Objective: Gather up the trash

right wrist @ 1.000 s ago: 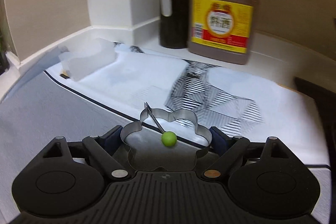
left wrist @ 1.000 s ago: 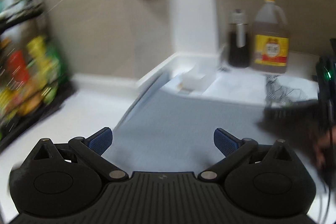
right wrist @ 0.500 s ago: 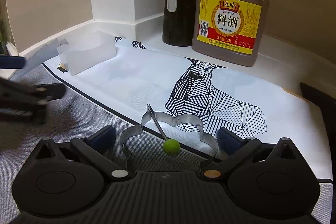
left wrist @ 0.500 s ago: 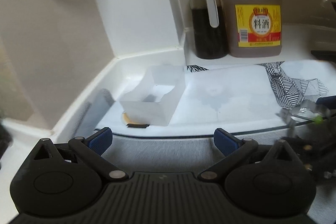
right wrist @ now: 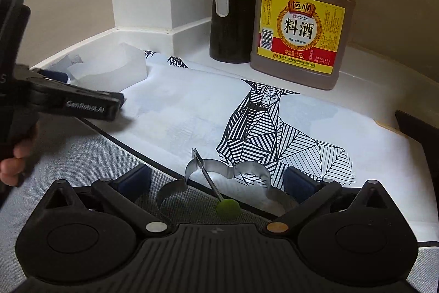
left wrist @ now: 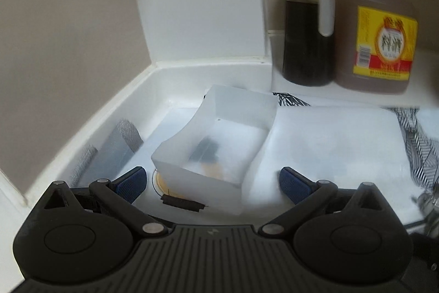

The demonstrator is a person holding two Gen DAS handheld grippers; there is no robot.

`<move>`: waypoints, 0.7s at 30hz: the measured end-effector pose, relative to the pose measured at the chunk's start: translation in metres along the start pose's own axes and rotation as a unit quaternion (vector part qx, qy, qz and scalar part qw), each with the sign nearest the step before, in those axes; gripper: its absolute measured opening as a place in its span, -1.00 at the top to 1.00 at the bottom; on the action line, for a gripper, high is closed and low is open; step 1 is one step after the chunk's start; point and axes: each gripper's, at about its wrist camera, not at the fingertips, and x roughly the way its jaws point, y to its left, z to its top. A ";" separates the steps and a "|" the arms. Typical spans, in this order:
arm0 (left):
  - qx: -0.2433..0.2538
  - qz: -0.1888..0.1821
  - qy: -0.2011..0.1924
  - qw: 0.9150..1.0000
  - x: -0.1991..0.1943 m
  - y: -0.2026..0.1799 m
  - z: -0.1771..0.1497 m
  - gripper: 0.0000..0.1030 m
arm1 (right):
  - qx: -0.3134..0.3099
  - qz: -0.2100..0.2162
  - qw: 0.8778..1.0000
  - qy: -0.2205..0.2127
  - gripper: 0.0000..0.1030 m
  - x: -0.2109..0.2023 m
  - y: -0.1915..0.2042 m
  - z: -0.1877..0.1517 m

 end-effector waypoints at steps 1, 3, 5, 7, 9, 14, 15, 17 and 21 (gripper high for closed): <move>-0.011 -0.008 0.005 1.000 0.001 0.004 0.000 -1.00 | 0.001 0.001 1.000 0.000 -1.00 0.000 -0.001 0.000; -0.027 -0.018 0.011 0.999 0.002 0.008 0.001 -1.00 | -0.002 -0.002 1.000 0.001 -1.00 0.000 0.001 0.000; -0.032 -0.021 0.013 0.999 0.002 0.009 0.001 -1.00 | -0.005 -0.003 1.000 0.001 -1.00 0.001 0.002 0.000; -0.034 -0.022 0.014 0.999 0.003 0.008 0.001 -1.00 | -0.006 -0.003 1.000 0.002 -1.00 0.003 0.002 0.001; -0.037 -0.024 0.015 0.999 0.003 0.009 0.001 -1.00 | -0.006 -0.003 1.000 0.002 -1.00 0.004 0.003 0.002; -0.039 -0.026 0.016 0.999 0.005 0.009 0.001 -1.00 | -0.006 -0.003 1.000 0.002 -1.00 0.004 0.004 0.002; -0.039 -0.026 0.016 0.999 0.005 0.009 0.001 -1.00 | -0.006 -0.003 1.000 0.002 -1.00 0.003 0.004 0.002; -0.041 -0.028 0.017 0.999 0.006 0.009 0.001 -1.00 | -0.005 -0.003 1.000 0.002 -1.00 0.003 0.004 0.002; -0.043 -0.029 0.018 0.998 0.006 0.009 0.002 -1.00 | -0.006 -0.003 1.000 0.002 -1.00 0.003 0.003 0.002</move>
